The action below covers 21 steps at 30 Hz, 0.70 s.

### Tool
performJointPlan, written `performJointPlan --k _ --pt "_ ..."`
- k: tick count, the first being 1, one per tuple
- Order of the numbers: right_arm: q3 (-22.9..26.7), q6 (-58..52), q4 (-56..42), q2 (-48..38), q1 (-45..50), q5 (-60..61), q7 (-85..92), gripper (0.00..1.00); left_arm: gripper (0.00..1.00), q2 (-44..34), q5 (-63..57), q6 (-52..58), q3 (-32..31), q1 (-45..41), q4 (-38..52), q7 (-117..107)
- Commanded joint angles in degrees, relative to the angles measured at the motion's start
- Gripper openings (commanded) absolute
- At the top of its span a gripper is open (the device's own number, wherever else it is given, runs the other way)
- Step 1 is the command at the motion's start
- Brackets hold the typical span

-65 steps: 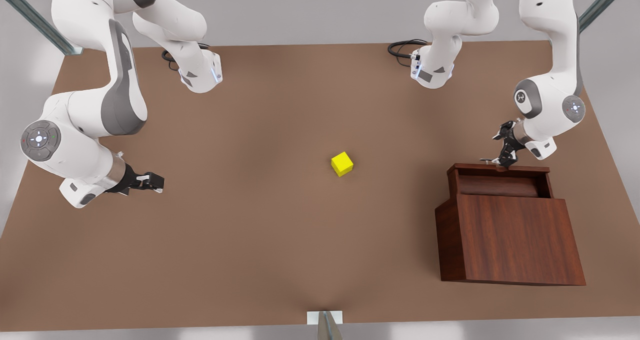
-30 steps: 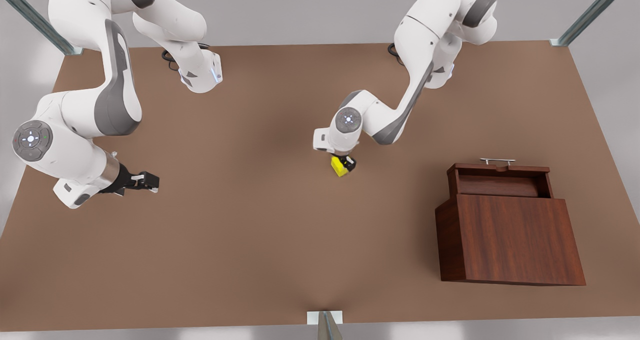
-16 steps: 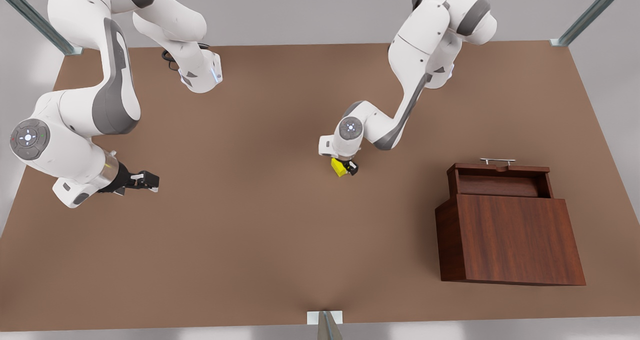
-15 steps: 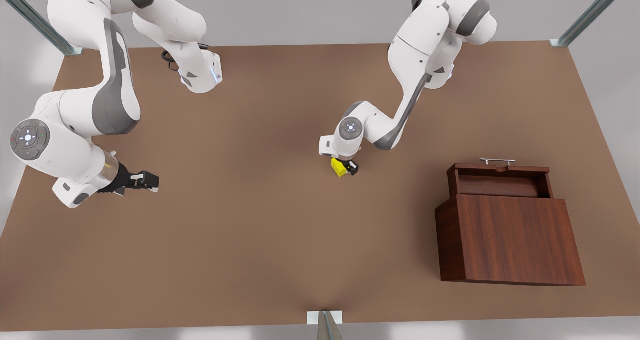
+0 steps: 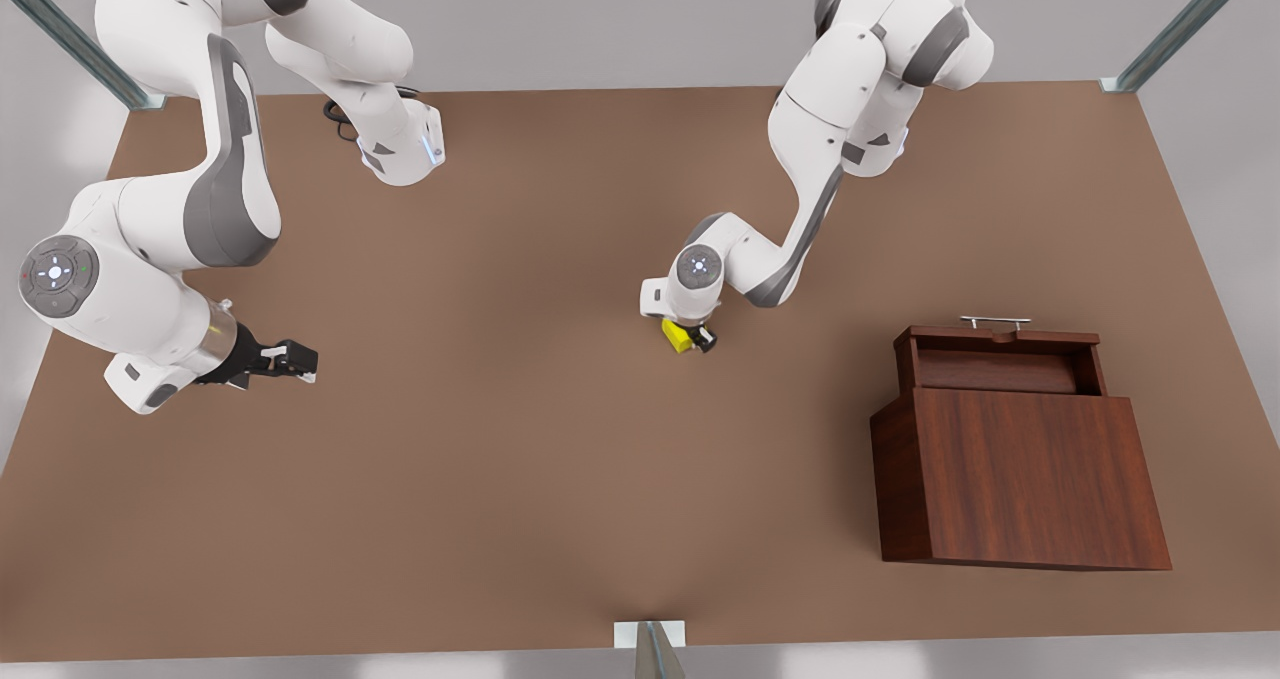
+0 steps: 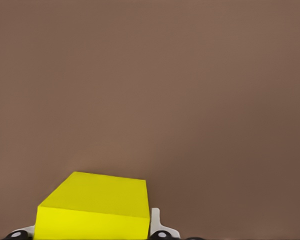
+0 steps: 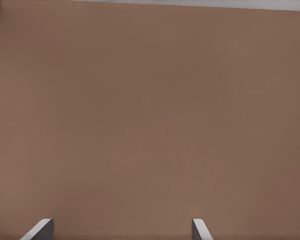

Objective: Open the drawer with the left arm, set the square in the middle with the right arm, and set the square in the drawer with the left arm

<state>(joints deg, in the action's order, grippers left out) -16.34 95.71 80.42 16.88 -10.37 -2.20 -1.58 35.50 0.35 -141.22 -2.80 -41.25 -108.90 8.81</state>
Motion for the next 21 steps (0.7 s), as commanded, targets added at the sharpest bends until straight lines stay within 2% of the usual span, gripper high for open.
performJointPlan --k 1,19,21 --pt "0.0 0.0 0.0 0.08 0.0 0.0 0.0 1.0 0.53 0.01 2.11 0.07 -0.01 0.02 0.09 0.77" --pt "0.0 0.0 0.17 0.17 0.0 -0.09 0.0 1.0 0.53 -3.24 2.81 1.82 0.34 1.34 0.53 -0.29" --pt "0.0 0.0 0.17 0.17 0.0 -0.09 0.0 1.0 0.53 -9.21 2.9 13.31 2.79 1.43 1.05 -4.31"
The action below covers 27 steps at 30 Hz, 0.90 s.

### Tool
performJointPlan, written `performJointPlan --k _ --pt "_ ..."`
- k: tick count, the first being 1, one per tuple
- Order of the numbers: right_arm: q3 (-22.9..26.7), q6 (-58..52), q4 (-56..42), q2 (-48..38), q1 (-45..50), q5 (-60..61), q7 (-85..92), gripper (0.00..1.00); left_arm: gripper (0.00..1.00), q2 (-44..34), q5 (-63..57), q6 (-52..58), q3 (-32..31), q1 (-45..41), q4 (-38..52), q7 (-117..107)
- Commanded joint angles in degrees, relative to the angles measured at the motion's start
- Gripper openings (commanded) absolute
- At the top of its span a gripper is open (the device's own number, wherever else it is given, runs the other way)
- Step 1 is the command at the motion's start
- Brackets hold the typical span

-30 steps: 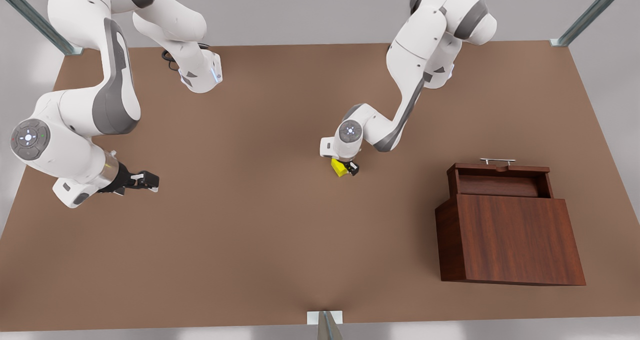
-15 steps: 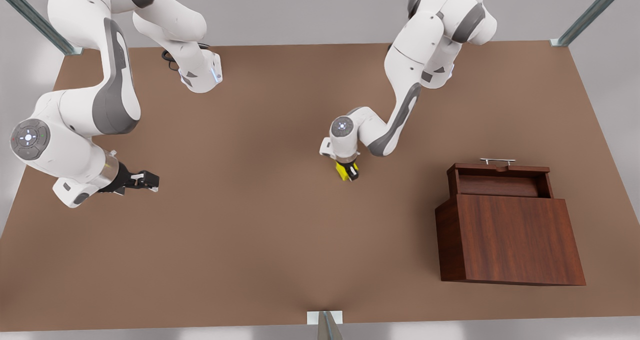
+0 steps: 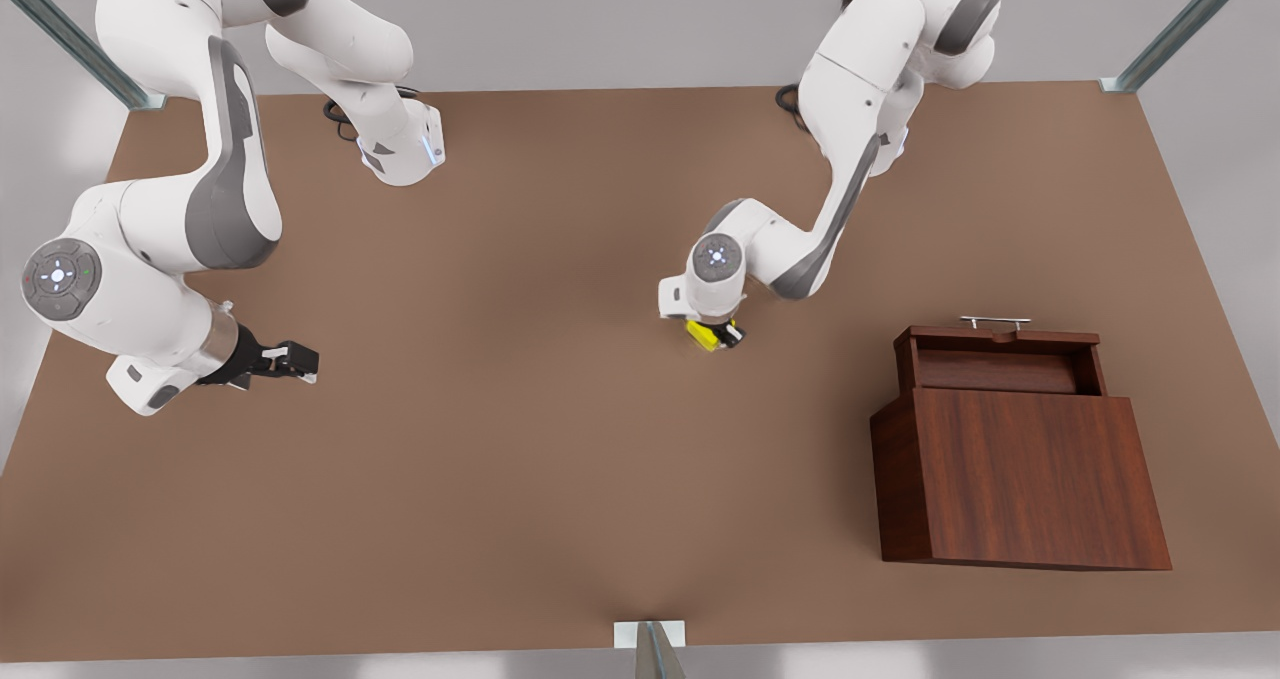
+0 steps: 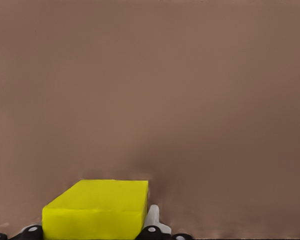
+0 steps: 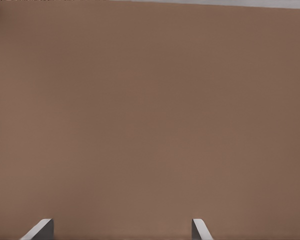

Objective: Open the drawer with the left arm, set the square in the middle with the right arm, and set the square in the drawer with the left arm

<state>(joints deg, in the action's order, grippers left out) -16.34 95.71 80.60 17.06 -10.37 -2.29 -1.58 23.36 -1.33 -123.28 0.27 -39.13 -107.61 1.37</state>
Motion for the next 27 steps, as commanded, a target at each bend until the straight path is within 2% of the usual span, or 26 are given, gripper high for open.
performJointPlan --k 1,2,4,7,9,18,27 --pt "0.0 0.0 0.0 0.0 0.0 0.0 0.0 1.0 0.53 -2.08 3.88 3.29 0.77 0.46 0.12 -1.53" --pt "0.0 0.0 -0.09 0.0 0.0 0.0 0.0 1.0 0.53 -6.56 3.79 9.62 3.5 0.81 0.82 -5.66" --pt "0.0 0.0 -0.09 0.0 0.0 0.0 0.0 1.0 0.53 -12.63 3.79 13.42 4.82 7.21 0.91 -14.99" --pt "0.0 0.0 -0.09 0.0 0.0 0.0 0.0 1.0 0.54 -17.65 3.79 13.42 5.61 19.61 1.0 -14.03" --pt "0.0 0.0 -0.09 0.0 0.0 0.0 0.0 1.0 0.54 -17.38 2.56 12.37 5.53 26.21 1.0 -8.94" --pt "0.0 0.0 0.09 0.0 0.0 -0.09 -0.09 1.0 0.54 -13.69 1.86 8.68 5.53 36.76 -0.41 3.11" --pt "0.0 0.0 0.09 0.0 0.0 -0.09 0.0 1.0 0.55 -10.0 1.86 4.11 5.53 39.57 -2.34 3.11"
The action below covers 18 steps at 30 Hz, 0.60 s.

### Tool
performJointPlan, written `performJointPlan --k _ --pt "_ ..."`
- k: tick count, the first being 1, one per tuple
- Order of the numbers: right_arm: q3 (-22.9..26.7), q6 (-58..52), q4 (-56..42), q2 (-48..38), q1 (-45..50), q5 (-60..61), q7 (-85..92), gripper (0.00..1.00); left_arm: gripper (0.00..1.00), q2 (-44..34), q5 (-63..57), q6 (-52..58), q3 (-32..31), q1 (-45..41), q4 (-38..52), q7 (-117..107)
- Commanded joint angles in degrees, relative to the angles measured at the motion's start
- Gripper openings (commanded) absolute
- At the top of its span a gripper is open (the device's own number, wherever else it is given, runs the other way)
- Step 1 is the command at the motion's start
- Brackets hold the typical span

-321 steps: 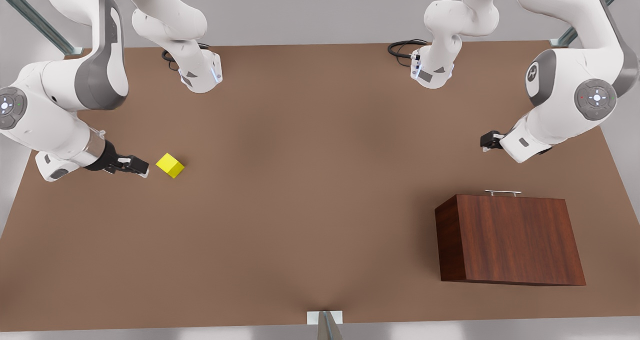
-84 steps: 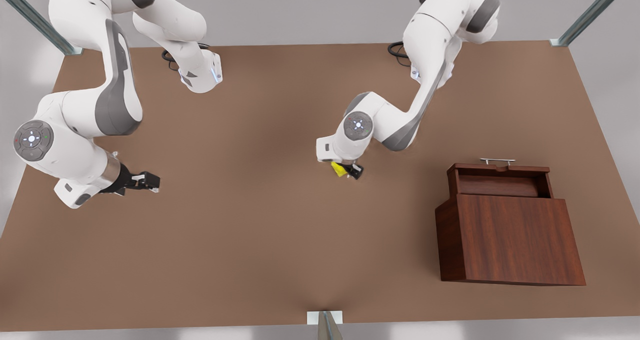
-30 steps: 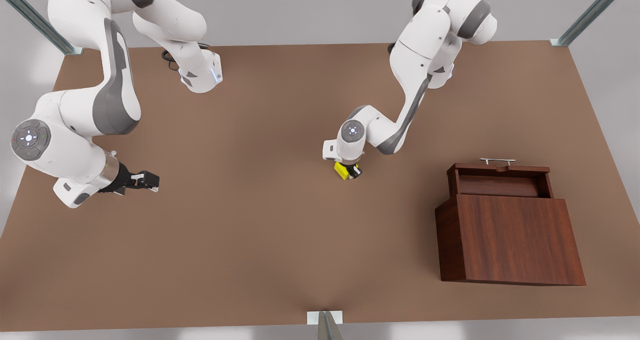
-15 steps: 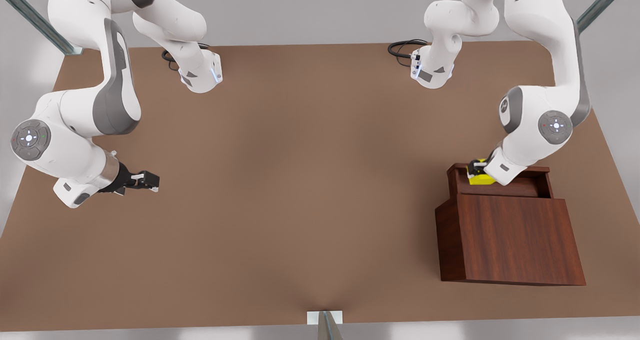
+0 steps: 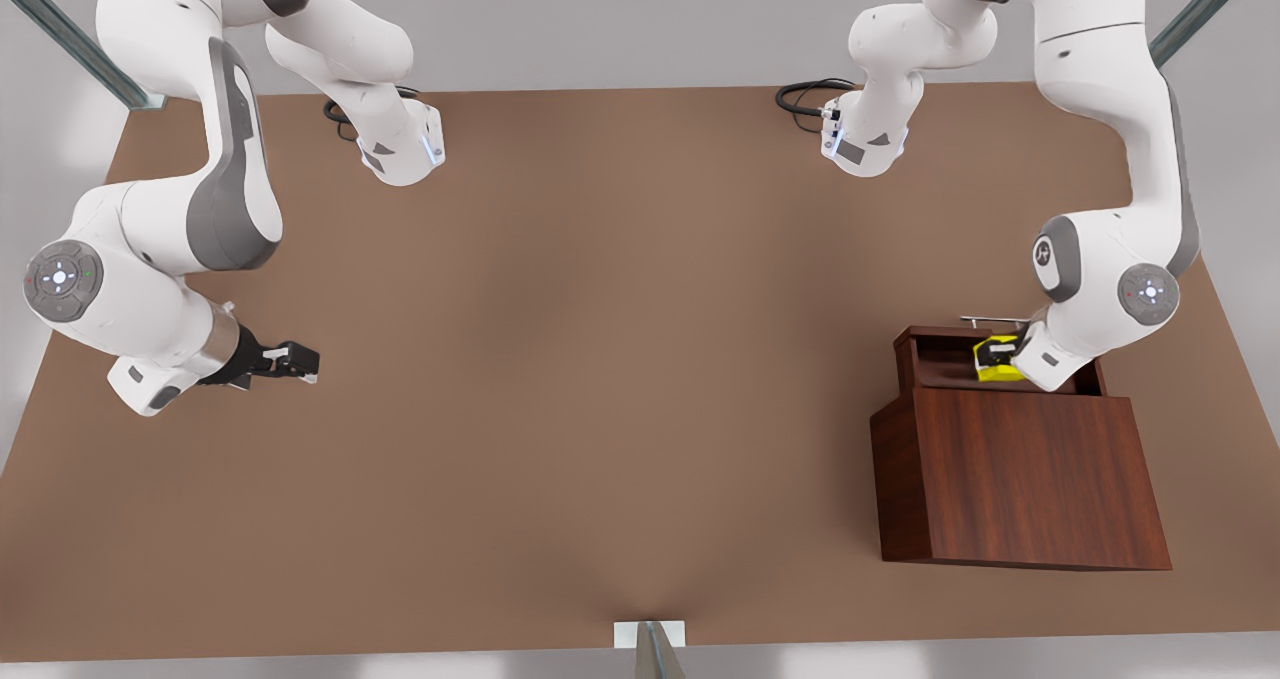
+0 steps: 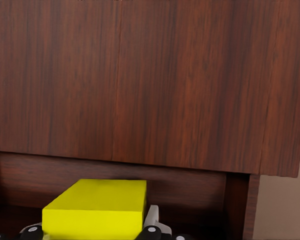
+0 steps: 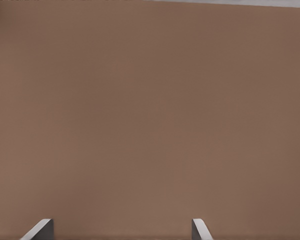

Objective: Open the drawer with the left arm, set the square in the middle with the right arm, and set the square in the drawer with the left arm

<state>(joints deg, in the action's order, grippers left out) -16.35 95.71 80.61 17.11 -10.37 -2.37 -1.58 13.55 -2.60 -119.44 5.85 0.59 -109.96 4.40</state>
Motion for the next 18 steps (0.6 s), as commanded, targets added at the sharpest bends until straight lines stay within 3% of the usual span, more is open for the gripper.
performJointPlan --k 1,2,10,13,15,18 --pt "0.0 0.0 -0.02 -0.05 0.0 0.0 0.0 1.0 0.66 0.16 3.13 -0.09 0.04 -0.07 0.01 0.18" --pt "0.0 0.0 -0.02 -0.05 0.0 0.0 0.0 1.0 1.0 0.34 2.95 -0.44 0.04 0.2 -0.08 0.09" --pt "0.0 0.0 0.07 -0.05 0.0 0.0 0.0 1.0 1.0 -0.1 3.04 0.96 -0.31 0.2 1.23 -1.84" --pt "0.0 0.0 0.07 0.03 0.0 0.0 -0.09 1.0 1.0 -1.07 2.78 29.06 -6.38 -7.7 23.8 -20.65" --pt "0.0 0.0 0.07 0.03 0.08 0.0 -0.09 1.0 1.0 -1.42 2.86 31.28 -7.87 -9.56 30.06 -20.39" --pt "0.0 0.0 0.16 0.03 0.0 0.0 0.0 1.0 1.0 -1.25 0.76 32.43 -7.78 -9.56 30.68 -20.57"
